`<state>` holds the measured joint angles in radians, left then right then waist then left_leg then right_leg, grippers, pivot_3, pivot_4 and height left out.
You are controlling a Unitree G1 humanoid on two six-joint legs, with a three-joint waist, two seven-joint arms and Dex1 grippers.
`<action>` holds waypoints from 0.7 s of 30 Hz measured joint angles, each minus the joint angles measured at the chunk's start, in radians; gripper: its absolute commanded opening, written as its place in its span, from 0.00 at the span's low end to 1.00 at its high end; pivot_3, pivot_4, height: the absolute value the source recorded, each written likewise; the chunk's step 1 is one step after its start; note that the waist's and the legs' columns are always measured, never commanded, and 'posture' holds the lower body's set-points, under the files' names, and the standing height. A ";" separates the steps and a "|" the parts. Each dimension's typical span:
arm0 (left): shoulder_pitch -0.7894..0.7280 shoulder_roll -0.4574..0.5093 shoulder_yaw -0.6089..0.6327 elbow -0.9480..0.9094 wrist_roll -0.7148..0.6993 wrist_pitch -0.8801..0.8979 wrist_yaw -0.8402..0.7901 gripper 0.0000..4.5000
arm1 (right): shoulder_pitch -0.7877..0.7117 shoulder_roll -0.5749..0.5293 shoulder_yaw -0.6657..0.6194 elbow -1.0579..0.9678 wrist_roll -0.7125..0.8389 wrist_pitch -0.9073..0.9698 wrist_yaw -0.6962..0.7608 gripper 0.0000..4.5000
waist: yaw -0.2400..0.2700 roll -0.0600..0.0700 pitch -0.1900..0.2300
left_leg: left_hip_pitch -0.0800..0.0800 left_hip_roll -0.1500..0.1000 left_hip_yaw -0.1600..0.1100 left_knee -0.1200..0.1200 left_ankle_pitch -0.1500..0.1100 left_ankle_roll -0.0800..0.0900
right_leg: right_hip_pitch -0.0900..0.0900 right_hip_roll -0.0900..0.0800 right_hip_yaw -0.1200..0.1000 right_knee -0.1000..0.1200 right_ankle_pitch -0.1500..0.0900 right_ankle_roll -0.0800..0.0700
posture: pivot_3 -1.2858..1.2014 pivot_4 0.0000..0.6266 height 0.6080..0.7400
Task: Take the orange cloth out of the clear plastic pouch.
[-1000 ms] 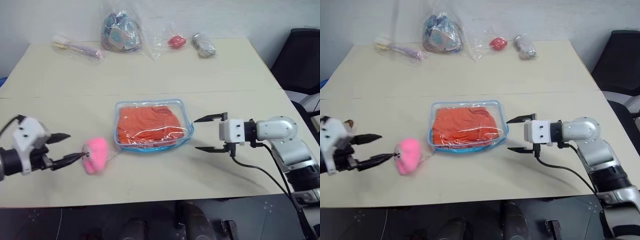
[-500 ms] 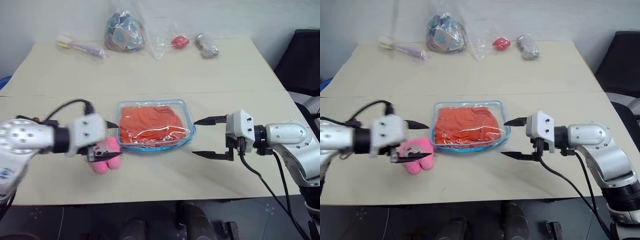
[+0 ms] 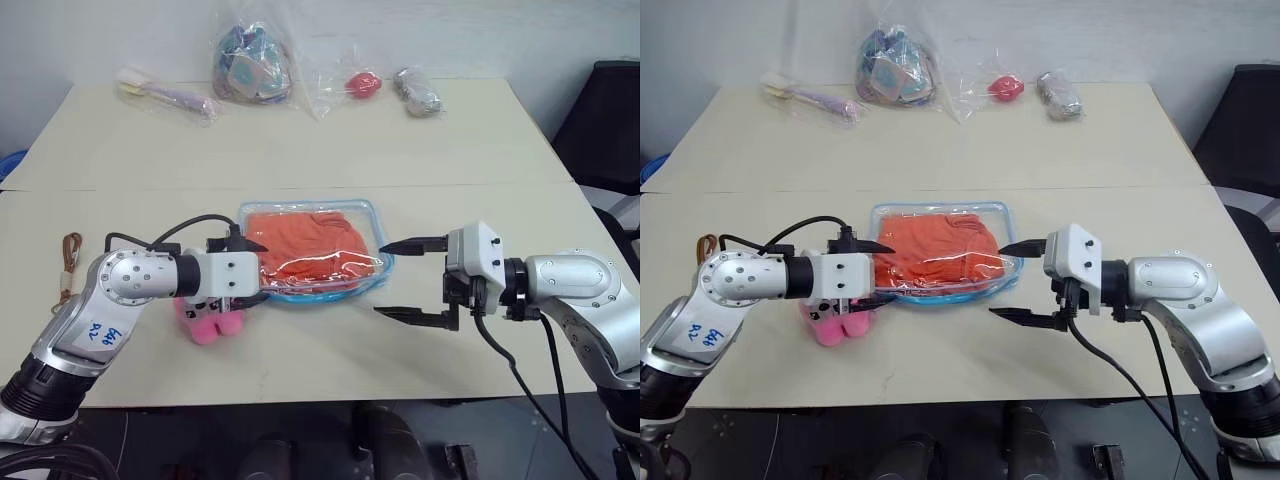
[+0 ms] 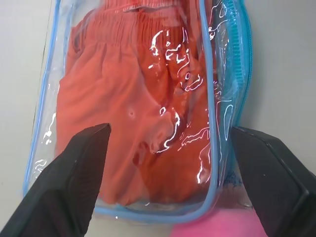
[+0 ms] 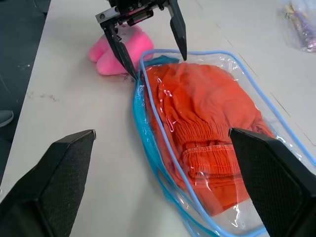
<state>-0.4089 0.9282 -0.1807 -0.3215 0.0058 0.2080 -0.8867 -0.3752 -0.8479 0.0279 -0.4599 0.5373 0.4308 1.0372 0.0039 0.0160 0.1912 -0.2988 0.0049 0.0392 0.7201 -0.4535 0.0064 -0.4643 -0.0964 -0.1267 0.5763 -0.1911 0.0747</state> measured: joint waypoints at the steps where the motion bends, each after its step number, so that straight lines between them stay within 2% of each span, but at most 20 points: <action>1: 0.001 -0.007 0.000 0.002 0.000 0.000 -0.002 0.82 | 0.000 0.000 0.000 -0.002 0.000 0.001 -0.003 1.00 | 0.000 0.000 0.000 | 0.000 0.000 0.000 0.000 0.000 0.000 | 0.000 0.000 0.000 0.000 0.000 0.000 | 0.52 0.24 1.00; 4: 0.005 -0.017 0.005 0.003 -0.004 0.001 -0.010 0.64 | 0.000 0.000 0.000 -0.003 0.000 0.004 -0.010 1.00 | 0.000 0.000 0.000 | 0.000 0.000 0.000 0.000 0.000 0.000 | 0.000 0.000 0.000 0.000 0.000 0.000 | 0.52 0.24 1.00; 11: 0.010 -0.037 0.012 0.003 -0.015 0.013 -0.023 0.12 | 0.000 0.000 0.000 -0.003 0.000 0.007 -0.018 1.00 | 0.002 0.000 0.000 | 0.000 0.000 0.000 0.000 0.000 0.000 | 0.000 0.000 0.000 0.000 0.000 0.000 | 0.52 0.24 1.00; 13: 0.014 -0.048 0.014 0.002 -0.021 0.020 -0.025 0.01 | 0.000 0.000 0.000 -0.003 0.000 0.008 -0.018 1.00 | 0.003 0.000 0.000 | 0.000 0.000 0.000 0.000 0.000 0.000 | 0.000 0.000 0.000 0.000 0.000 0.000 | 0.52 0.24 1.00; 21: 0.017 -0.130 0.099 -0.050 -0.132 0.159 -0.002 0.01 | 0.000 0.000 0.000 -0.010 0.001 0.016 -0.022 1.00 | 0.009 0.000 0.000 | 0.000 0.000 -0.001 0.001 0.000 0.000 | 0.000 0.000 0.000 0.000 0.000 0.000 | 0.52 0.24 1.00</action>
<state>-0.3920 0.7980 -0.0821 -0.3714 -0.1257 0.3669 -0.8884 -0.3750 -0.8479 0.0279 -0.4696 0.5381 0.4470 1.0152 0.0126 0.0158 0.1911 -0.2985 0.0049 0.0385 0.7215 -0.4535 0.0069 -0.4643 -0.0965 -0.1267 0.5765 -0.1908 0.0752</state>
